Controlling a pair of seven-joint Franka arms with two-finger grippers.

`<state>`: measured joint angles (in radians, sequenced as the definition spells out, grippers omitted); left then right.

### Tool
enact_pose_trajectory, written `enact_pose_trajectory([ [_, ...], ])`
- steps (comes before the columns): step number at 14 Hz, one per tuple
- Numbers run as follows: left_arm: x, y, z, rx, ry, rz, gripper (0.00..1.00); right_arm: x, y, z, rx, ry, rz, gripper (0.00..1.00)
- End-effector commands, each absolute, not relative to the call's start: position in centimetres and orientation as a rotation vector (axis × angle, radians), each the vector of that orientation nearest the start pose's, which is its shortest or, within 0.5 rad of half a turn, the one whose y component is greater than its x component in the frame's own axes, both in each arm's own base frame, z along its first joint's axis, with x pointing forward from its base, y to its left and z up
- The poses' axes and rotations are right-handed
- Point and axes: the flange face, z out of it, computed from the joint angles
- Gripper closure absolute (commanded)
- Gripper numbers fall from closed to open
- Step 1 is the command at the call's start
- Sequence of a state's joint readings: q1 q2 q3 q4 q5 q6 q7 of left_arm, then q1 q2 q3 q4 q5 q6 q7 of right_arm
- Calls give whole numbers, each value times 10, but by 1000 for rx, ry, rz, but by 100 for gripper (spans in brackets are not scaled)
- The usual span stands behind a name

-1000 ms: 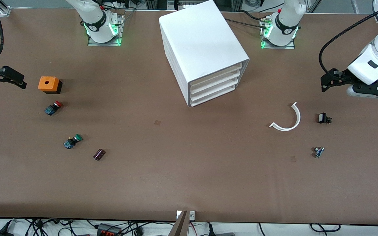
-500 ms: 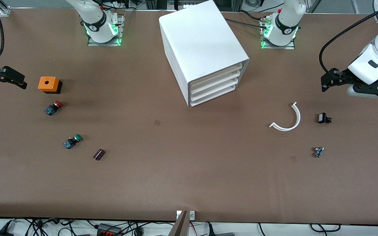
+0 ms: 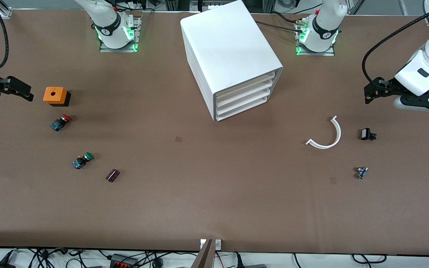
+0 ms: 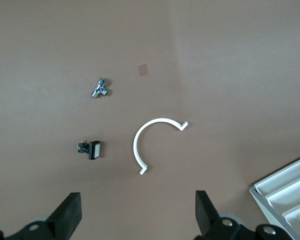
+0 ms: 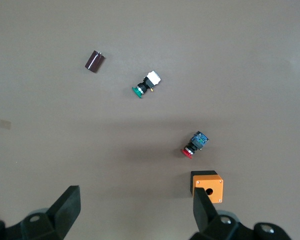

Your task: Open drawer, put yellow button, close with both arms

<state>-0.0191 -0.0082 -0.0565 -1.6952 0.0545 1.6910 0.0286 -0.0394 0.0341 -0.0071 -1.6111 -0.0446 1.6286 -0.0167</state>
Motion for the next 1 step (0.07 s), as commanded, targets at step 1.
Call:
enact_pose_trajectory([
  [1, 554, -36, 590, -3094, 199, -10, 0, 564, -29, 593, -3199, 10, 13, 0],
])
